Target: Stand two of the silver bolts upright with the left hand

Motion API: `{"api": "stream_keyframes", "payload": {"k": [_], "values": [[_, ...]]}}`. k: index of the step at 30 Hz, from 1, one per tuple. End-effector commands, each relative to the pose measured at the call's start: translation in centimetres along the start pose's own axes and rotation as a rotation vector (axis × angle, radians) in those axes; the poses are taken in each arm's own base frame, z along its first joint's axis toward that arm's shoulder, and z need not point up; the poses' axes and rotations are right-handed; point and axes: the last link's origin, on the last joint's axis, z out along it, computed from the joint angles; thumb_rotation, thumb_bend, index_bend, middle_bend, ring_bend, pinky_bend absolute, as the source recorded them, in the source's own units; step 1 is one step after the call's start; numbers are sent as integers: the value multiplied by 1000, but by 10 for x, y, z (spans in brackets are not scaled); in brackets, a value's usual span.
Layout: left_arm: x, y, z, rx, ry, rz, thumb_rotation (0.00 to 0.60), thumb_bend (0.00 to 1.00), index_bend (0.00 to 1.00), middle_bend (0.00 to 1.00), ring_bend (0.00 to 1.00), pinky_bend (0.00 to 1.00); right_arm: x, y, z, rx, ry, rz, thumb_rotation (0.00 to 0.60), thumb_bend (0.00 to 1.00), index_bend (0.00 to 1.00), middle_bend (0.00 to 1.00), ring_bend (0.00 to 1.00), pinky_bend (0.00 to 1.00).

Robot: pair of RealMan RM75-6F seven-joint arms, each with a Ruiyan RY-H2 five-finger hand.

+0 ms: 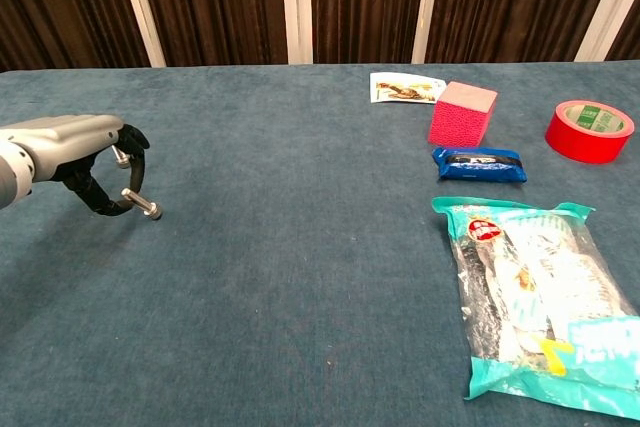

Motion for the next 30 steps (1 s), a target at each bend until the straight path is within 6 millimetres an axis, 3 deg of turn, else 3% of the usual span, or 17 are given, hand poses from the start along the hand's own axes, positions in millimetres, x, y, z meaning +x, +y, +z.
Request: {"api": "stream_keyframes", "payload": {"k": [1,20,30], "values": [[0,1,1,-1,2,-6,600,501,569,111,0,0,0,0,0,0,0,0,600,0,78,20,0,0],[2,5,6,-2,-1,-29,600,491,562,107,0,0,0,0,1,-2,3,-3,600,0,78,20,0,0],[24,20,17,21,-24,-4,600,492,567,110,0,0,-3,-1,2,1,-4,-5,600,0,78,20,0,0]]}}
